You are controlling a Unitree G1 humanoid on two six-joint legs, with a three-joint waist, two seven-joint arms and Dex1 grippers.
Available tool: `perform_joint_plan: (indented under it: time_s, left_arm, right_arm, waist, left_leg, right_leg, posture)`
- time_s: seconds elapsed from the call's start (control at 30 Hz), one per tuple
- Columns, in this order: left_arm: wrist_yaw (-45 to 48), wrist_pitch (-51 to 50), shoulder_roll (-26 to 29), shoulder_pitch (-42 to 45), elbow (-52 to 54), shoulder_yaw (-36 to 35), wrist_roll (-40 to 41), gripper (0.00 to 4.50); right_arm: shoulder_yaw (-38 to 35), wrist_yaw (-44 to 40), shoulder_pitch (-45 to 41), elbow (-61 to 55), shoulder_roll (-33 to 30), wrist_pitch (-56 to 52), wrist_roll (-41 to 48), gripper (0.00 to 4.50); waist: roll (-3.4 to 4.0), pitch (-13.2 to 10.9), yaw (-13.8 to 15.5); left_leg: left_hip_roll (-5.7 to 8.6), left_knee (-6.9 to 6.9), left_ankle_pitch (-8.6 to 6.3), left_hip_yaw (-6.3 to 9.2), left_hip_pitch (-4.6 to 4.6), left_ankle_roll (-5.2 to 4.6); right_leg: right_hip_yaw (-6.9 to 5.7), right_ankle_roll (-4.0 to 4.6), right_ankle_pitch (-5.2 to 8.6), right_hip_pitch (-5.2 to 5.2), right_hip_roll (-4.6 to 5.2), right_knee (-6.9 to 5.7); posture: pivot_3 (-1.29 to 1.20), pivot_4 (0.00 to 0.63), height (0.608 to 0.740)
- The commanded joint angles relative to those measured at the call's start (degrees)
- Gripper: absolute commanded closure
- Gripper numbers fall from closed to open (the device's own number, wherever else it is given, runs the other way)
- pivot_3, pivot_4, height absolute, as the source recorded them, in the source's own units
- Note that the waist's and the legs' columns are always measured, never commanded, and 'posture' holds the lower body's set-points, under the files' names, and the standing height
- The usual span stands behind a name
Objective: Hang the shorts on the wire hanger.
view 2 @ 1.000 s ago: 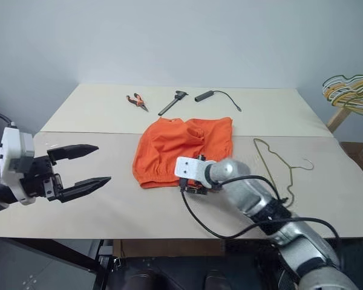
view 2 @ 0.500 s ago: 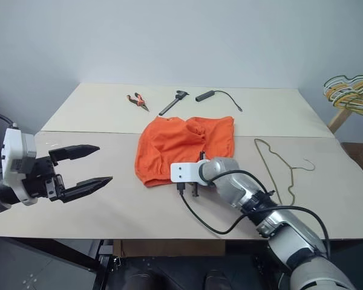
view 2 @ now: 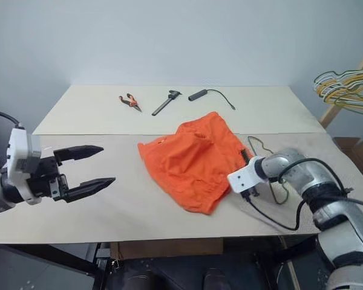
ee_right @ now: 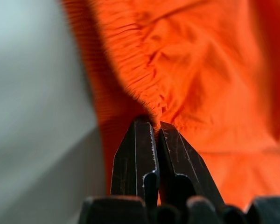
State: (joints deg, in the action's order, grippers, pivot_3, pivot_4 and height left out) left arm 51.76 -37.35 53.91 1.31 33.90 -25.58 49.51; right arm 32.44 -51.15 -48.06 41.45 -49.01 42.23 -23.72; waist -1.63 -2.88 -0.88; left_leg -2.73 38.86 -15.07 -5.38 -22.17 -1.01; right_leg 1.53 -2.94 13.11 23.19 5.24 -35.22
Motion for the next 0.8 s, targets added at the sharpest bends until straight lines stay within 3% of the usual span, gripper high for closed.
perform_joint_plan:
  time_s: [0.03,0.13,0.23,0.4,0.5,0.57,0.67,0.8]
  left_arm:
    - [0.6,1.6,0.3,2.3,-0.7,0.9,-0.7,0.00]
    - [1.1,1.7,0.3,3.5,-1.3,1.9,-1.1,0.00]
    - [1.7,1.8,0.2,4.6,-1.9,3.1,-1.4,0.00]
    - [2.6,2.3,0.2,5.2,-2.6,4.3,-2.2,0.00]
    - [3.3,2.5,0.2,5.9,-3.3,5.0,-2.7,0.00]
    - [3.6,2.6,0.1,6.4,-3.7,5.6,-2.9,0.00]
    - [3.9,2.8,0.0,7.0,-4.1,6.2,-3.1,0.00]
    - [3.8,3.1,-0.1,7.2,-4.2,6.4,-3.2,0.00]
  right_arm:
    - [-1.1,1.1,-3.3,5.4,0.8,4.7,-1.6,3.69]
    - [-1.9,-1.6,-2.8,5.1,-0.2,4.4,-0.5,2.70]
    - [-5.7,-7.8,2.0,-3.7,-3.7,-3.2,5.3,1.64]
    - [-16.4,-14.1,18.1,-33.8,-12.7,-24.1,19.3,0.02]
    - [-22.7,-12.3,27.5,-53.9,-13.0,-44.3,26.5,0.02]
    - [-23.0,-8.7,30.8,-64.3,-10.7,-58.5,25.1,0.02]
    - [-18.3,-3.5,32.9,-76.6,-6.0,-77.5,21.0,0.02]
    - [-8.7,1.8,31.2,-81.4,-1.0,-91.9,13.6,0.02]
  waist:
    - [0.00,0.0,-0.2]
    - [0.00,0.0,-0.2]
    - [0.01,0.0,0.1]
    - [0.08,0.0,0.8]
    - [0.09,0.0,0.2]
    - [0.08,0.0,-0.1]
    - [0.06,0.0,0.0]
    - [0.06,0.0,0.2]
  left_leg:
    - [-0.01,0.00,0.00,0.01,0.00,0.00]
    - [-0.01,-0.01,0.00,0.02,-0.02,0.00]
    - [0.00,0.00,-0.01,0.03,-0.09,-0.01]
    - [-0.01,0.03,-0.07,0.03,-0.13,-0.08]
    - [-0.10,0.03,-0.08,0.04,-0.01,-0.07]
    - [-0.10,0.03,-0.10,0.06,0.10,-0.03]
    - [-0.09,0.15,-0.06,0.04,0.22,0.03]
    - [-0.08,0.18,0.07,0.07,0.26,0.20]
  right_leg:
    - [0.00,0.00,0.00,-0.01,-0.01,0.01]
    - [0.00,0.00,0.01,-0.02,-0.01,0.03]
    - [-0.02,-0.01,0.01,-0.02,0.03,0.09]
    - [-0.04,-0.07,0.08,0.00,0.08,0.08]
    - [-0.03,0.00,0.11,-0.03,0.01,-0.05]
    - [-0.01,0.07,0.14,-0.03,-0.02,-0.22]
    - [0.01,0.20,0.27,-0.01,-0.02,-0.57]
    - [0.00,0.53,0.48,0.00,-0.03,-0.71]
  posture:
    - [0.06,0.024,0.740]
    - [0.05,0.024,0.740]
    - [0.04,0.027,0.740]
    - [0.03,0.035,0.740]
    - [0.01,0.038,0.740]
    - [0.01,0.041,0.740]
    - [0.01,0.042,0.740]
    - [0.01,0.041,0.740]
